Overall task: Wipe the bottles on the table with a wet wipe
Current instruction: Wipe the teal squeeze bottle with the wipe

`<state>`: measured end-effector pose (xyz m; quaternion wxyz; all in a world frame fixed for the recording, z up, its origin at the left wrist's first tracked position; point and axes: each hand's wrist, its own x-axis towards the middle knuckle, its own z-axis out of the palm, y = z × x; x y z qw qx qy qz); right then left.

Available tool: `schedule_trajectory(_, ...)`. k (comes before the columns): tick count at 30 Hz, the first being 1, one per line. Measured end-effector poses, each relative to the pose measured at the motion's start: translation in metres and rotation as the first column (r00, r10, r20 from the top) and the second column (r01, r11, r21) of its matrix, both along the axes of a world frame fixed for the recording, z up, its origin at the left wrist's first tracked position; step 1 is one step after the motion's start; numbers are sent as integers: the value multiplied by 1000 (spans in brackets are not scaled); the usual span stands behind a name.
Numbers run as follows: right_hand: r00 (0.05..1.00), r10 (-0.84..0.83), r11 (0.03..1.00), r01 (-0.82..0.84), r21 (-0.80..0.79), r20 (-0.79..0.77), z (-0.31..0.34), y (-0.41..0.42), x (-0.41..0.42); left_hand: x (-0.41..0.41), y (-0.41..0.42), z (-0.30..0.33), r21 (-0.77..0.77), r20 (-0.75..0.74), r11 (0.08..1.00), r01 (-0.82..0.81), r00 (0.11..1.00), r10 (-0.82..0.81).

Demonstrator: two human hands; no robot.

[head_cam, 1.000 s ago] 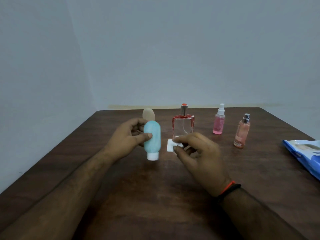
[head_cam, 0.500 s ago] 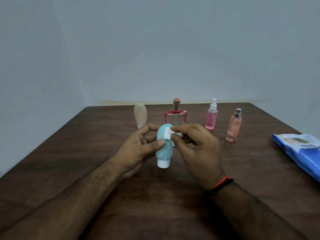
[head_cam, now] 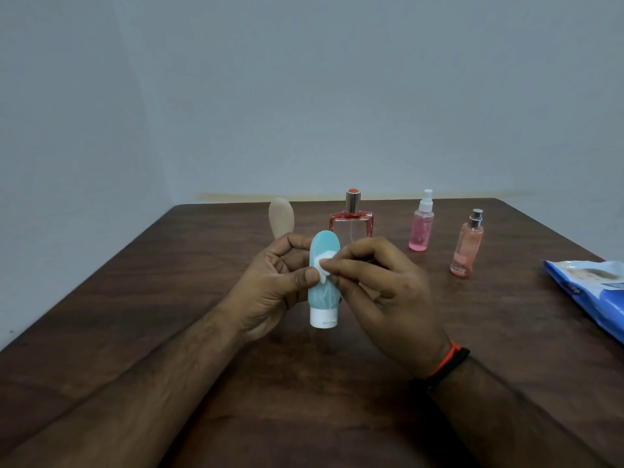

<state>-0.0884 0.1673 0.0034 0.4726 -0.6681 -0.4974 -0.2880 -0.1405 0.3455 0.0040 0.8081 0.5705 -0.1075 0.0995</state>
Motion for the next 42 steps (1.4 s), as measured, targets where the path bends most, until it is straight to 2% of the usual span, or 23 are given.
schedule_trajectory(2,1000,19,1000,-19,-11,5,0,-1,0,0,2,0,-29,-2,1000,12,1000,-12)
schedule_trajectory(5,998,-60,996,60,69,1,2,-2,4,0,2,-2,-43,-6,996,73,997,-74)
schedule_trajectory(10,989,-146,979,148,142,-27,5,-6,6,1,-4,-6,41,-38,990,133,991,-132)
schedule_trajectory(13,997,-72,994,71,82,10,4,-2,0,3,-3,-7,47,-32,996,75,997,-73)
schedule_trajectory(17,999,35,998,-34,-61,23,4,0,-4,2,4,-7,-20,-24,999,39,999,-40)
schedule_trajectory(26,990,139,988,-139,-68,-2,5,-6,-2,-2,11,0,-107,-10,986,129,991,-131)
schedule_trajectory(34,999,-35,995,37,94,-23,8,-7,-1,-5,11,-1,-41,-41,953,301,952,-302)
schedule_trajectory(38,999,-37,994,38,99,-11,8,-7,-2,-5,9,-1,-11,-38,953,301,953,-302)
schedule_trajectory(42,997,55,998,-54,-11,46,5,-3,-6,-4,12,3,-90,-12,984,152,988,-153)
